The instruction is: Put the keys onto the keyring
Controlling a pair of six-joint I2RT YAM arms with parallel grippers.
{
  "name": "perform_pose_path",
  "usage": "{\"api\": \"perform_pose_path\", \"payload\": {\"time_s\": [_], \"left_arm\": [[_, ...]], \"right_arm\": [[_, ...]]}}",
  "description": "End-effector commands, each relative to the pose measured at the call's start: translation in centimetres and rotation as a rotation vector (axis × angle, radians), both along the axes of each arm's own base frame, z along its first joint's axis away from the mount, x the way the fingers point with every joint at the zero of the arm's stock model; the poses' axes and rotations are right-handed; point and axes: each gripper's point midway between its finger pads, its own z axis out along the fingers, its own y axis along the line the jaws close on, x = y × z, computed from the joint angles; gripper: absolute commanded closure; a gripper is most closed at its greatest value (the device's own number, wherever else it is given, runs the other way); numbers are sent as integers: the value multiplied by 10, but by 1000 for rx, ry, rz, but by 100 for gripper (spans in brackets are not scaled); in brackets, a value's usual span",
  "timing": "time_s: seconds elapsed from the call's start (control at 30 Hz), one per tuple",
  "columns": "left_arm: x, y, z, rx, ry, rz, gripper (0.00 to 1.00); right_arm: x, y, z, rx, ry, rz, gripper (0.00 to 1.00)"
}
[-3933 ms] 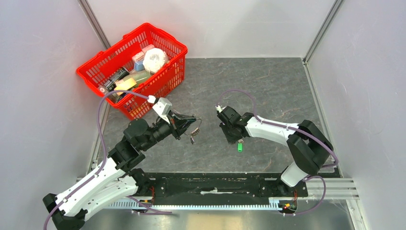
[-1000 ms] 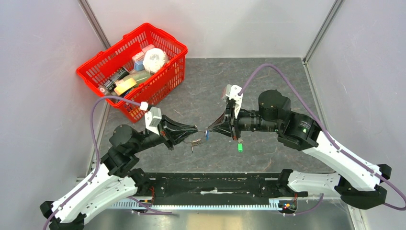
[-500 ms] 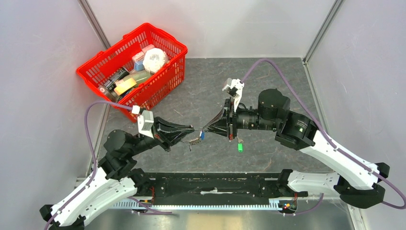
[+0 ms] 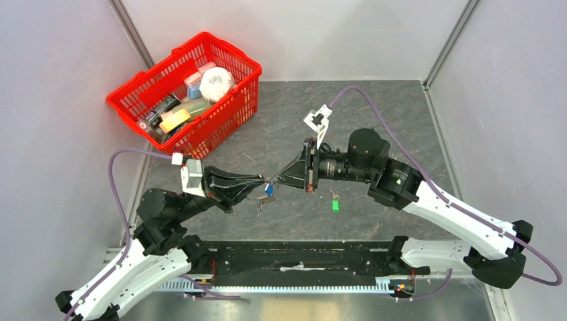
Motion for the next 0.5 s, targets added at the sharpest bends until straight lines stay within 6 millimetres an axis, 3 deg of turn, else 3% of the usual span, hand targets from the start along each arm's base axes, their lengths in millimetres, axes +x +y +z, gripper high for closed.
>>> {"api": "perform_pose_path", "payload": {"time_s": [0.0, 0.47], "left_arm": [[1, 6, 14, -45, -55, 34, 98], [-1, 10, 18, -67, -80, 39, 98]], "right_arm": [[-4, 3, 31, 123, 6, 14, 100], [-5, 5, 36, 161, 36, 20, 100]]}}
